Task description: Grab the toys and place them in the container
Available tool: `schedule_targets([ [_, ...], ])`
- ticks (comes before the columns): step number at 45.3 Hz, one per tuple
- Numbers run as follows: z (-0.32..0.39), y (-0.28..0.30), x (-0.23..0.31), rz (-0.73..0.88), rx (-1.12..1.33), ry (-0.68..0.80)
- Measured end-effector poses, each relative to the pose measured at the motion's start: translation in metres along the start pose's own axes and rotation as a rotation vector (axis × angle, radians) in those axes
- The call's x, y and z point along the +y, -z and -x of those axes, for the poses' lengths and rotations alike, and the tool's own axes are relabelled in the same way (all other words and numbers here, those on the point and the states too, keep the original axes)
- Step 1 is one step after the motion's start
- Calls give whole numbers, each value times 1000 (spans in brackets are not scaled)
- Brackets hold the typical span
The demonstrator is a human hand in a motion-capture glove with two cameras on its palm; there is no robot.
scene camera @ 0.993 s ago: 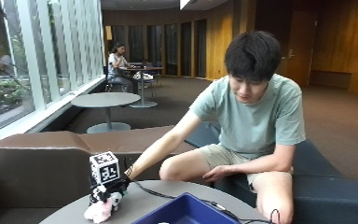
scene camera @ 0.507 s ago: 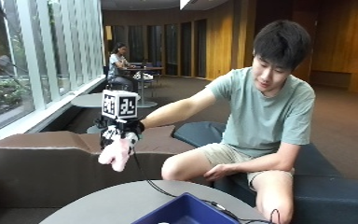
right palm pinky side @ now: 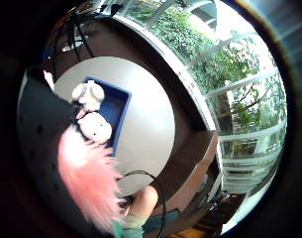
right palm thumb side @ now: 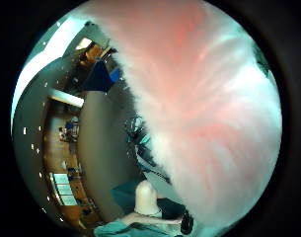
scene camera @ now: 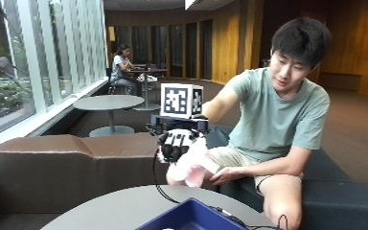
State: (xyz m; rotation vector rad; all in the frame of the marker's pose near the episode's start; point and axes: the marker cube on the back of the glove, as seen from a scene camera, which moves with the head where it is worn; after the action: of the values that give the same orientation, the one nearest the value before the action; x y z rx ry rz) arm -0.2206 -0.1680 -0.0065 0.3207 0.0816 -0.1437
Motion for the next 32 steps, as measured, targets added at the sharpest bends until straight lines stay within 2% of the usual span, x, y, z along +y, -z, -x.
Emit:
schedule_targets([
  [11,41,-28,-11,77,52,-38],
  [20,29,-49,3,461,60,-128],
  [32,12,15,43,338,115,-113],
])
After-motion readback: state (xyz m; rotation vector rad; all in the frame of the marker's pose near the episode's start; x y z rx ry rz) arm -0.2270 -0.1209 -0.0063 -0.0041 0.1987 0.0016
